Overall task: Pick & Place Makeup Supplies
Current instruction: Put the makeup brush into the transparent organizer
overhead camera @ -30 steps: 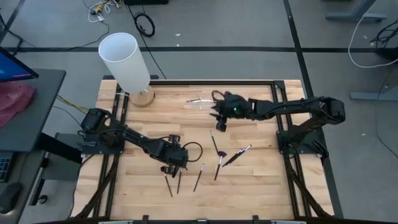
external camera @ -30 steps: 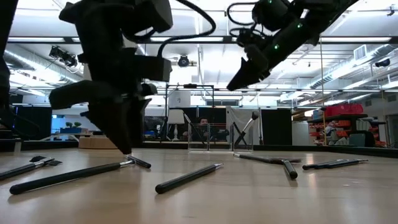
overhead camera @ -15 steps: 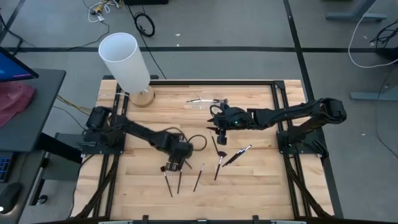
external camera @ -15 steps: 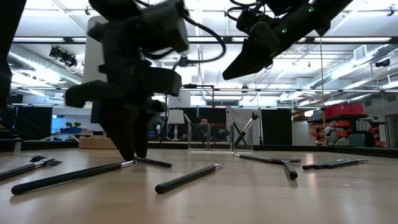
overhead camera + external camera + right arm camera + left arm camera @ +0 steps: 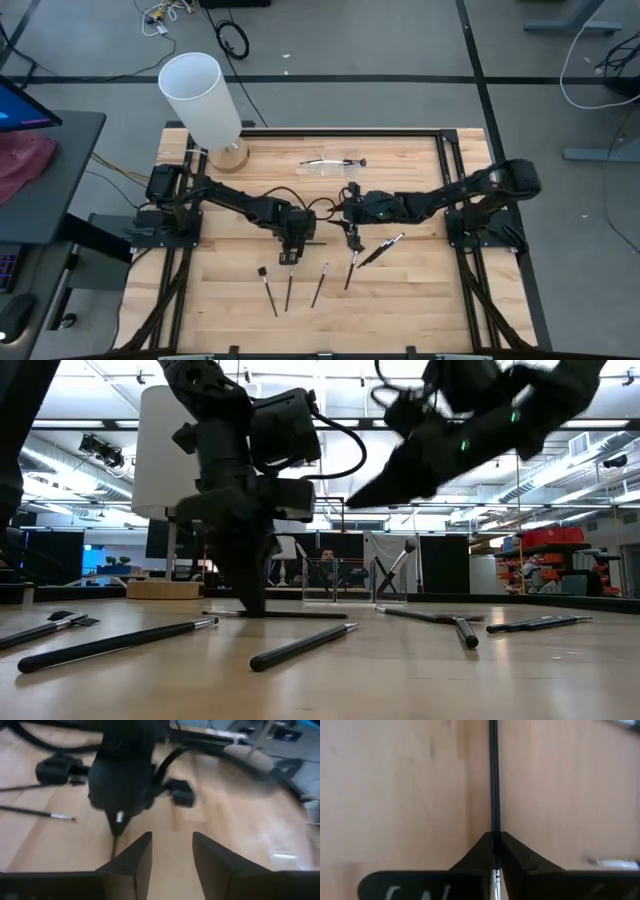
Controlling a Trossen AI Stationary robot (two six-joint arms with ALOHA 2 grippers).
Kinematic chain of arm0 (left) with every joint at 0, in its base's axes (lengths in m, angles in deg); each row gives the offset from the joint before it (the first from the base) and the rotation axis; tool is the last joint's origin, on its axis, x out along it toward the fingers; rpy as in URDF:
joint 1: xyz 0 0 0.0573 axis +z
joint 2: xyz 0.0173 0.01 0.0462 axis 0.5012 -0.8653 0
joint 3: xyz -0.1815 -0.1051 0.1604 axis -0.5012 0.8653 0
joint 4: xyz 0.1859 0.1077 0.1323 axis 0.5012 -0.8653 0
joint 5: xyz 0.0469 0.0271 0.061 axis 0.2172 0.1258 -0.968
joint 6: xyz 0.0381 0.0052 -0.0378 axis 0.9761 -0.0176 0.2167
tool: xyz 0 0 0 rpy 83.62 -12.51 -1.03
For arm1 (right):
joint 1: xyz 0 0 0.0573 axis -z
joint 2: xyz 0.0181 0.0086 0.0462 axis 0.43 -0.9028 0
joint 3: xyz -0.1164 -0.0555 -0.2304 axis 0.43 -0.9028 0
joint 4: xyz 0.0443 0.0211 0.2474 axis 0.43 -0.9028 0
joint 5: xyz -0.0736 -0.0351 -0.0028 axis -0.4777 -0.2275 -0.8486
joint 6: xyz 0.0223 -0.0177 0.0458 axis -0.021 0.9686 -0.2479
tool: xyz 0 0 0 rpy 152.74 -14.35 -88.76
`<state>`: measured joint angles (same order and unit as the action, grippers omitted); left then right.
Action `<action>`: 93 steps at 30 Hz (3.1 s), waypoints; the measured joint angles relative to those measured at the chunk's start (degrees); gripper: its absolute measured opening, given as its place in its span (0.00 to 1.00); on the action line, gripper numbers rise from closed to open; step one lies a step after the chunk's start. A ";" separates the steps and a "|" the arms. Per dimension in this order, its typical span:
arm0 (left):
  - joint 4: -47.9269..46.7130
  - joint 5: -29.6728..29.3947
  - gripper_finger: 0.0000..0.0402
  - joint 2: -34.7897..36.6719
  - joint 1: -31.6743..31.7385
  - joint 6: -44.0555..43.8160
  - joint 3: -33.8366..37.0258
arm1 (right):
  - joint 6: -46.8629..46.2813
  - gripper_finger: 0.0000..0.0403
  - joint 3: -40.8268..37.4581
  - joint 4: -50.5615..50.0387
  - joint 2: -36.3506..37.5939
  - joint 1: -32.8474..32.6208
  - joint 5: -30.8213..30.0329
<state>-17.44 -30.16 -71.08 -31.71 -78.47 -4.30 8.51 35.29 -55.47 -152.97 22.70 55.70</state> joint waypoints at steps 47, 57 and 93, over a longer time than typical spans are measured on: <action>2.56 -22.16 0.17 12.84 -6.62 -6.94 0.21 | -5.18 0.01 3.21 28.34 -31.41 3.68 11.70; 19.20 -40.76 0.17 12.72 -16.39 -24.22 11.02 | -9.69 0.01 3.09 31.93 -31.05 3.80 7.82; 93.88 -36.35 0.17 12.90 -4.09 -25.66 37.72 | -5.08 0.01 2.51 23.90 -11.21 1.17 -8.10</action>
<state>76.44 -66.51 -58.18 -35.80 -104.13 33.42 3.43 37.81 -31.57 -164.17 23.87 47.60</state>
